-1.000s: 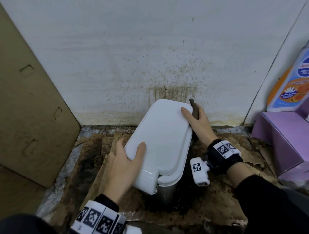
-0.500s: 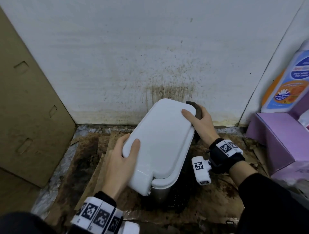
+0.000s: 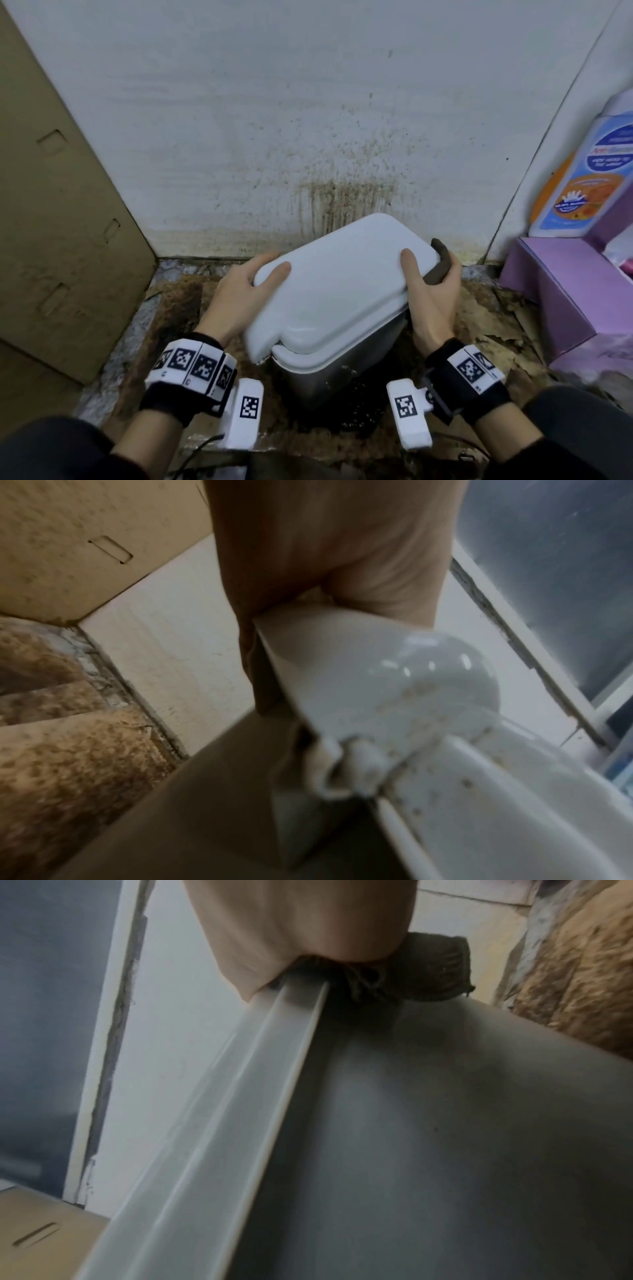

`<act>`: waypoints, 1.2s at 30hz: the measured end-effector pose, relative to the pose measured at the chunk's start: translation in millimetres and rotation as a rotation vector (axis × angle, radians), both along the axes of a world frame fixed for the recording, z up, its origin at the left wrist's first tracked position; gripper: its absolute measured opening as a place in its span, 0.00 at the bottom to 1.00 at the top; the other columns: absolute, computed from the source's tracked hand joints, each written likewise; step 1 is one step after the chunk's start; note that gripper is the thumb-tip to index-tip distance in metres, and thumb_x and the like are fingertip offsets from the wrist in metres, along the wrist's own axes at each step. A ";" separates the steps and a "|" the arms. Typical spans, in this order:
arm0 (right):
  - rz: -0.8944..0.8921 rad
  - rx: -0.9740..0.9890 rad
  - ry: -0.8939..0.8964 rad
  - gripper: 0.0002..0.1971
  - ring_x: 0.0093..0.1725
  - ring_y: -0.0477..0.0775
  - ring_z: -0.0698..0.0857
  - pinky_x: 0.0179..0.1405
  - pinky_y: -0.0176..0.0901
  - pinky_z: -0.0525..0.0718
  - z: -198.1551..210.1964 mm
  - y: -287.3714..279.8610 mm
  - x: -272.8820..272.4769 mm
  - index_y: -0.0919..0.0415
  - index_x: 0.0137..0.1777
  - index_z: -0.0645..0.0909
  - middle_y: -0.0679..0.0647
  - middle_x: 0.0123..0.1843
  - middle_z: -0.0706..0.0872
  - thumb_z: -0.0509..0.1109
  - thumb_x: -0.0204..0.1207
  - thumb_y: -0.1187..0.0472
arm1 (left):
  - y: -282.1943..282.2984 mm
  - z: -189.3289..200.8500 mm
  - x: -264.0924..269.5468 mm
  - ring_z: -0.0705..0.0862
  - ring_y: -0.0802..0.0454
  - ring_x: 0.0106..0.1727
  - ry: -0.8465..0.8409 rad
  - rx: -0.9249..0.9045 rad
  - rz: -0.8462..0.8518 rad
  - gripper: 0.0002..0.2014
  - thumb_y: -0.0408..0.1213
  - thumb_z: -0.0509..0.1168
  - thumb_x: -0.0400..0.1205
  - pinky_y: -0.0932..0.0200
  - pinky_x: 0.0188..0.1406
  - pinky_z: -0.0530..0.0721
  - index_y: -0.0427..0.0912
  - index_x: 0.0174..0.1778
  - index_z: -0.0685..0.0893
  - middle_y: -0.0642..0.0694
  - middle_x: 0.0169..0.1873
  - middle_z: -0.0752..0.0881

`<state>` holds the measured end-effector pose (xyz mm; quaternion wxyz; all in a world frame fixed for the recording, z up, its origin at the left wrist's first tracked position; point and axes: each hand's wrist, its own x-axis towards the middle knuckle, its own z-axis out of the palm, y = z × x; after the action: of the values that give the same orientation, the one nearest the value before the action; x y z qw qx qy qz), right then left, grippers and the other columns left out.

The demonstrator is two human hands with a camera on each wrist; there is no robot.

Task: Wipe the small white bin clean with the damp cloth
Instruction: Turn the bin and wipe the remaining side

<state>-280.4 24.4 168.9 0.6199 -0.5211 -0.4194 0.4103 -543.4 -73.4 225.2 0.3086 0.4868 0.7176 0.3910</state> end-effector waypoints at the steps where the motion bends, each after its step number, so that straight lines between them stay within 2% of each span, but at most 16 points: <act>1: 0.000 -0.007 -0.009 0.37 0.77 0.48 0.78 0.78 0.60 0.80 -2.6 -1.3 0.8 0.41 0.80 0.73 0.43 0.78 0.78 0.81 0.71 0.39 | 1.0 -1.6 -0.2 0.83 0.54 0.65 0.001 -0.002 0.001 0.25 0.63 0.66 0.82 0.45 0.66 0.84 0.62 0.75 0.81 0.57 0.69 0.84; 5: 0.029 -0.015 -0.039 0.40 0.80 0.49 0.75 0.79 0.62 0.79 -7.1 -1.1 1.3 0.37 0.79 0.72 0.42 0.79 0.76 0.81 0.68 0.34 | 1.3 -8.3 -2.5 0.85 0.56 0.62 0.012 0.030 0.039 0.23 0.63 0.67 0.82 0.43 0.64 0.85 0.62 0.72 0.84 0.59 0.64 0.87; 9: 0.068 -0.012 -0.039 0.39 0.80 0.49 0.74 0.79 0.60 0.78 -6.6 2.3 2.2 0.36 0.80 0.72 0.40 0.79 0.76 0.80 0.69 0.32 | -5.3 -14.8 -0.2 0.82 0.51 0.64 0.150 0.066 0.074 0.19 0.64 0.57 0.86 0.40 0.65 0.82 0.65 0.67 0.85 0.55 0.63 0.87; 12: 0.119 0.002 -0.001 0.33 0.79 0.42 0.76 0.79 0.52 0.78 -1.0 6.9 5.9 0.42 0.81 0.72 0.38 0.79 0.77 0.78 0.78 0.40 | -12.8 -17.8 0.8 0.85 0.46 0.57 0.242 0.049 0.180 0.21 0.69 0.49 0.84 0.43 0.54 0.85 0.68 0.59 0.84 0.54 0.53 0.88; 13: 0.144 0.005 -0.001 0.31 0.78 0.40 0.77 0.79 0.49 0.78 0.9 9.7 8.2 0.45 0.82 0.73 0.37 0.79 0.78 0.76 0.81 0.42 | -15.1 -19.3 1.6 0.85 0.44 0.56 0.257 0.033 0.206 0.24 0.71 0.46 0.82 0.42 0.53 0.85 0.68 0.60 0.83 0.53 0.53 0.88; 15: 0.211 -0.001 -0.023 0.28 0.77 0.38 0.77 0.75 0.43 0.78 4.6 15.9 14.3 0.47 0.82 0.75 0.37 0.78 0.79 0.74 0.84 0.46 | -19.3 -22.6 4.9 0.83 0.42 0.64 0.257 -0.025 0.221 0.30 0.74 0.44 0.80 0.39 0.60 0.83 0.68 0.71 0.78 0.48 0.62 0.85; 16: 0.246 -0.006 -0.031 0.26 0.77 0.38 0.78 0.73 0.40 0.78 6.1 19.2 17.9 0.47 0.81 0.76 0.37 0.78 0.80 0.73 0.84 0.47 | -21.7 -22.7 8.0 0.81 0.41 0.67 0.245 -0.062 0.217 0.31 0.74 0.44 0.80 0.39 0.64 0.81 0.69 0.75 0.74 0.46 0.67 0.83; 18: 0.318 -0.028 -0.037 0.23 0.76 0.39 0.79 0.72 0.38 0.80 7.9 27.5 26.4 0.46 0.79 0.79 0.39 0.77 0.82 0.72 0.85 0.48 | -27.4 -20.0 15.5 0.78 0.38 0.69 0.218 -0.129 0.215 0.31 0.74 0.45 0.81 0.40 0.66 0.78 0.71 0.80 0.66 0.41 0.69 0.78; 20: 0.403 -0.062 -0.041 0.21 0.75 0.40 0.82 0.72 0.42 0.81 10.0 34.8 33.0 0.43 0.76 0.83 0.39 0.75 0.85 0.73 0.84 0.46 | -34.3 -14.2 22.5 0.78 0.33 0.67 0.218 -0.175 0.228 0.32 0.75 0.46 0.81 0.40 0.66 0.77 0.71 0.82 0.62 0.39 0.68 0.74; 22: 0.463 -0.087 -0.062 0.19 0.74 0.43 0.83 0.71 0.45 0.82 12.0 40.0 37.6 0.40 0.73 0.85 0.39 0.74 0.86 0.73 0.83 0.43 | -41.0 -10.5 28.2 0.76 0.29 0.69 0.209 -0.230 0.218 0.36 0.76 0.48 0.80 0.41 0.66 0.75 0.67 0.84 0.58 0.37 0.72 0.70; 24: 0.478 -0.099 -0.089 0.16 0.73 0.45 0.84 0.70 0.48 0.84 15.1 43.4 39.4 0.38 0.69 0.86 0.41 0.72 0.87 0.75 0.82 0.42 | -45.6 -9.8 32.1 0.76 0.31 0.69 0.176 -0.251 0.199 0.40 0.78 0.51 0.78 0.40 0.67 0.76 0.64 0.84 0.54 0.34 0.75 0.69; 26: 0.484 -0.110 -0.101 0.17 0.72 0.49 0.86 0.68 0.51 0.85 17.9 45.9 39.7 0.38 0.67 0.87 0.44 0.70 0.89 0.76 0.79 0.41 | -47.1 -10.8 33.2 0.76 0.37 0.64 0.144 -0.232 0.186 0.41 0.78 0.53 0.77 0.42 0.62 0.78 0.65 0.82 0.53 0.34 0.74 0.71; 28: 0.482 -0.118 -0.114 0.21 0.70 0.51 0.87 0.65 0.50 0.86 18.8 47.4 40.2 0.41 0.69 0.87 0.44 0.69 0.90 0.79 0.77 0.42 | -47.2 -12.7 31.8 0.74 0.42 0.61 0.125 -0.215 0.178 0.41 0.79 0.54 0.76 0.43 0.59 0.77 0.65 0.82 0.53 0.34 0.75 0.72; 32: 0.473 -0.097 -0.148 0.26 0.69 0.49 0.88 0.71 0.58 0.86 16.4 47.0 42.3 0.43 0.73 0.84 0.43 0.70 0.89 0.82 0.75 0.44 | -46.5 -17.6 28.3 0.75 0.37 0.70 0.113 -0.204 0.174 0.43 0.80 0.55 0.75 0.43 0.59 0.76 0.67 0.84 0.53 0.35 0.77 0.71; 36: 0.441 -0.065 -0.137 0.23 0.69 0.46 0.87 0.69 0.50 0.87 23.1 37.6 40.0 0.45 0.74 0.84 0.42 0.70 0.88 0.79 0.79 0.51 | -45.2 -21.8 23.3 0.74 0.39 0.74 0.107 -0.158 0.179 0.43 0.81 0.57 0.73 0.40 0.66 0.78 0.68 0.82 0.56 0.41 0.75 0.75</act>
<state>-240.3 62.0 192.0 0.4683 -0.4629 -0.5507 0.5129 -520.1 -118.6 203.4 0.2712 0.4153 0.8020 0.3328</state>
